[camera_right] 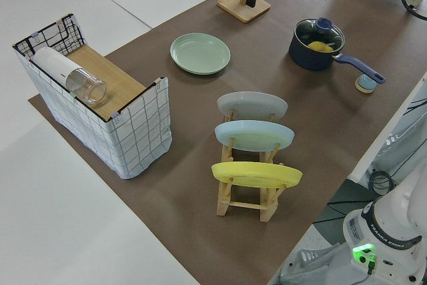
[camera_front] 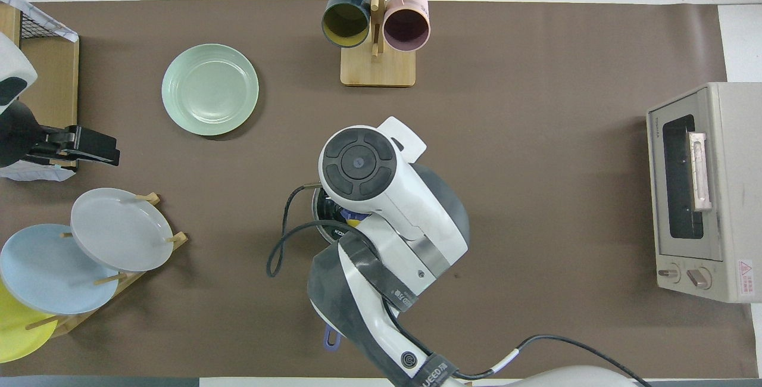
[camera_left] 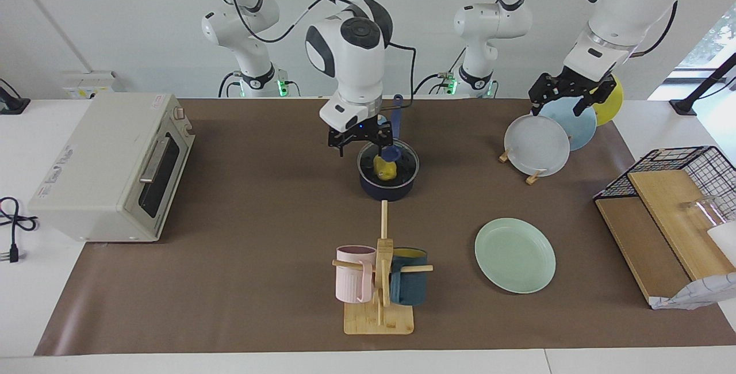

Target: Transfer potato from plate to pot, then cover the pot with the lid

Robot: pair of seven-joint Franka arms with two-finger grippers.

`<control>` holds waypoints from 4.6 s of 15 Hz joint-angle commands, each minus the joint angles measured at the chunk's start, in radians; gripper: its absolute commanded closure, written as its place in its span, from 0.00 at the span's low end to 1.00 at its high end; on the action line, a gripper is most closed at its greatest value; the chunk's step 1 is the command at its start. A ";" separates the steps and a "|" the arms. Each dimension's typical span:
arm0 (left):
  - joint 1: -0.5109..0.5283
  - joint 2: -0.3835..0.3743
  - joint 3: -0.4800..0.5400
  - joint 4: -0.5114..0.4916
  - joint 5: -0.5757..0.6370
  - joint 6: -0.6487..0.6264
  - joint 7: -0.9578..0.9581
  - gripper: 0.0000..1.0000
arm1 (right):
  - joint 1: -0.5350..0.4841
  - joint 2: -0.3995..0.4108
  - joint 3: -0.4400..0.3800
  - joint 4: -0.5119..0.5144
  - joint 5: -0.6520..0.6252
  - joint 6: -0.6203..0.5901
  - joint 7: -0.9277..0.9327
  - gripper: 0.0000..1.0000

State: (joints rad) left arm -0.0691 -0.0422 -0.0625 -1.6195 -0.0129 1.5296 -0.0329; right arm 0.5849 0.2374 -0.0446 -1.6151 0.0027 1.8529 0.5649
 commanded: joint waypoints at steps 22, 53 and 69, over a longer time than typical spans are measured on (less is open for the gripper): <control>0.014 -0.025 -0.003 -0.030 -0.009 0.009 -0.005 0.00 | -0.458 -0.277 0.011 -0.043 -0.070 -0.345 -0.519 0.00; 0.012 -0.025 -0.003 -0.030 -0.009 0.009 -0.005 0.00 | -0.542 -0.273 0.009 -0.055 -0.023 -0.279 -0.507 0.00; 0.014 -0.025 -0.003 -0.030 -0.009 0.009 -0.005 0.00 | -0.545 -0.305 0.009 -0.068 -0.021 -0.363 -0.536 0.00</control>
State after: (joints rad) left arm -0.0686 -0.0422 -0.0613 -1.6197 -0.0129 1.5296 -0.0330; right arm 0.0589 -0.0405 -0.0431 -1.6614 -0.0331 1.5187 0.0691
